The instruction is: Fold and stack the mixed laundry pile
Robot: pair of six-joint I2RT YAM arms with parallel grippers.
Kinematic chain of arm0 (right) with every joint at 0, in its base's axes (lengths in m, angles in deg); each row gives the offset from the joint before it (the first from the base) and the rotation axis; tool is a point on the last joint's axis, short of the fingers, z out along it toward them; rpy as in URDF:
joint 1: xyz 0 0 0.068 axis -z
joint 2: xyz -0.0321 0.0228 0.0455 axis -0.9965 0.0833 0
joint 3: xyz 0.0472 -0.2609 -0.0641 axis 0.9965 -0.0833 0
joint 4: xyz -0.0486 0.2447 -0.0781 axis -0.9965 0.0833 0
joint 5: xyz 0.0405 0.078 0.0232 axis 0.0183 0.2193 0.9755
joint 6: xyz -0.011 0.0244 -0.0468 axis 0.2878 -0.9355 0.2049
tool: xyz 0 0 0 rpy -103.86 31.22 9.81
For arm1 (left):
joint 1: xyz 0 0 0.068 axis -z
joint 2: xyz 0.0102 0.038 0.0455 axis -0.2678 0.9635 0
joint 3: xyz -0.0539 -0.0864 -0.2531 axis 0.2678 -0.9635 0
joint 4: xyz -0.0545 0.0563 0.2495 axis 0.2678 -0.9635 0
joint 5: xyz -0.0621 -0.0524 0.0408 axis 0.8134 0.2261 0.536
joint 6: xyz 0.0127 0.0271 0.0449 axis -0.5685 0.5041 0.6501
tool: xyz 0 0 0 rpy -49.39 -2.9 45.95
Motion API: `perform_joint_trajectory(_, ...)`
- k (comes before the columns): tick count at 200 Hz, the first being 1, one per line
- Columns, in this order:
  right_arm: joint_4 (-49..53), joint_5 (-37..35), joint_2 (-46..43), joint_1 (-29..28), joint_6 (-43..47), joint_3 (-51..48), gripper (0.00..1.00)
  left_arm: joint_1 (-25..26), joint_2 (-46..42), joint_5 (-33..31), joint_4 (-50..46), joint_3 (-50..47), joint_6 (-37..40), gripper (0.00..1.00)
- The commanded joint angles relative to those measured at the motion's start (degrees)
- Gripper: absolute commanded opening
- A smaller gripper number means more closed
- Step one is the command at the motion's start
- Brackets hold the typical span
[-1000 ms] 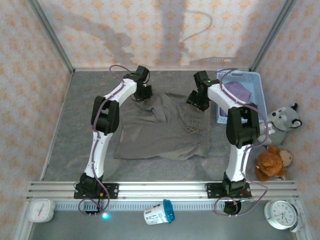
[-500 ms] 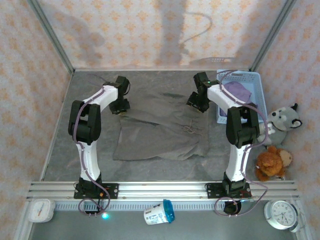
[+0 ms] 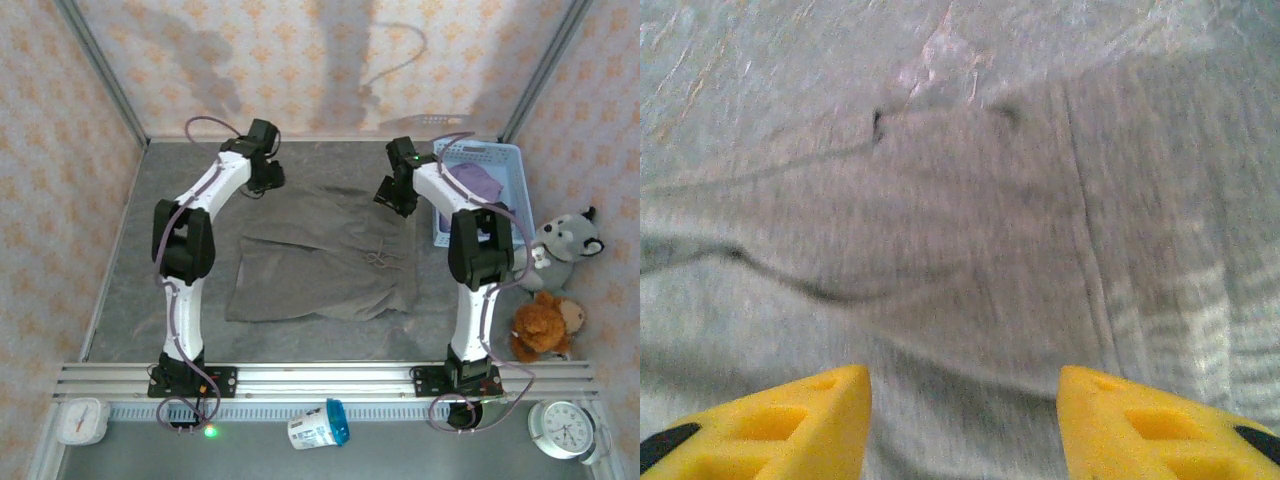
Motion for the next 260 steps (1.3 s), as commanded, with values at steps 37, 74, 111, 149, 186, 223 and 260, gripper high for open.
perform_joint_trajectory(37,6.3,-11.3,10.4,1.0,-3.1,10.5,0.51,-1.0,10.9,-6.2,-4.0,5.9,-6.4,0.23)
perform_joint_trajectory(74,8.9,-13.6,15.3,1.9,-3.0,18.2,0.51,-3.6,11.2,-13.3,-7.9,3.5,-10.2,0.25)
perform_joint_trajectory(111,4.3,-2.6,17.7,1.7,0.6,22.1,0.53,-4.8,10.1,-12.6,-5.0,0.8,-11.5,0.26)
perform_joint_trajectory(149,3.3,5.9,18.2,1.5,4.1,27.4,0.58,-5.9,15.7,-14.5,-8.9,11.1,-11.0,0.26)
perform_joint_trajectory(186,3.0,6.0,9.5,1.5,7.7,21.7,0.74,-9.5,19.6,-8.5,-9.8,21.4,-9.6,0.33)
perform_joint_trajectory(223,2.4,5.2,-2.7,1.5,7.0,7.0,0.87,-11.5,17.8,3.4,-9.7,26.4,-7.9,0.67)
perform_joint_trajectory(260,-0.8,4.4,-15.2,-0.1,1.8,-12.2,0.89,-11.3,10.5,9.0,-8.5,22.7,-4.6,1.0)
